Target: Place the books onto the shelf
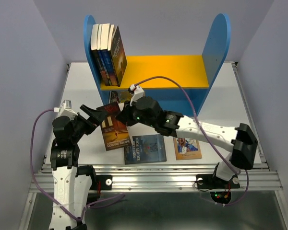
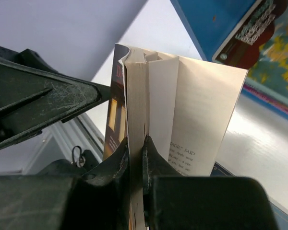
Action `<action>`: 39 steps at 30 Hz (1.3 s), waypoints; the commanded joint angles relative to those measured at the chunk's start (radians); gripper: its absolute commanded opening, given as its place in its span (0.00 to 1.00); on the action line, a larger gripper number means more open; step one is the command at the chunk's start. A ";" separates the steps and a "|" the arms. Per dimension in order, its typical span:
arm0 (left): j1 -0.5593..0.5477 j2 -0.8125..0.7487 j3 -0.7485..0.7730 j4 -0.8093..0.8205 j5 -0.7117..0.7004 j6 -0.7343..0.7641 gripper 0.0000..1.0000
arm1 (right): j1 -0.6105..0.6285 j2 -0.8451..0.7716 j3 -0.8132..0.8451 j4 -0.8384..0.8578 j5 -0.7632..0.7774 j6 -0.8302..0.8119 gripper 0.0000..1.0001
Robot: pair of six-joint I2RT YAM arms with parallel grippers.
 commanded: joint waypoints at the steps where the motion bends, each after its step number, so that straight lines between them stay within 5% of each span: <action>1: -0.002 0.004 0.123 -0.114 0.128 0.146 0.99 | -0.051 -0.152 -0.046 0.057 -0.040 -0.066 0.01; 13: -0.002 -0.081 0.137 0.061 0.388 0.142 0.99 | -0.139 -0.399 -0.109 -0.044 -0.294 -0.094 0.01; 17: -0.002 -0.082 0.080 0.202 0.525 0.065 0.99 | -0.148 -0.398 -0.090 -0.044 -0.388 -0.071 0.01; 25: -0.004 -0.042 0.051 0.253 0.536 0.076 0.99 | -0.148 -0.384 -0.050 -0.041 -0.497 -0.045 0.01; 33: -0.005 -0.048 -0.003 0.477 0.588 -0.058 0.96 | -0.148 -0.294 0.009 -0.030 -0.636 -0.032 0.01; 36: -0.008 -0.048 -0.014 0.517 0.594 -0.090 0.79 | -0.148 -0.260 0.032 -0.015 -0.672 -0.023 0.01; 38: -0.008 -0.051 -0.015 0.532 0.594 -0.105 0.56 | -0.157 -0.239 0.049 -0.015 -0.678 -0.020 0.01; 39: -0.008 -0.056 -0.015 0.534 0.591 -0.110 0.32 | -0.171 -0.222 0.052 -0.015 -0.678 -0.014 0.01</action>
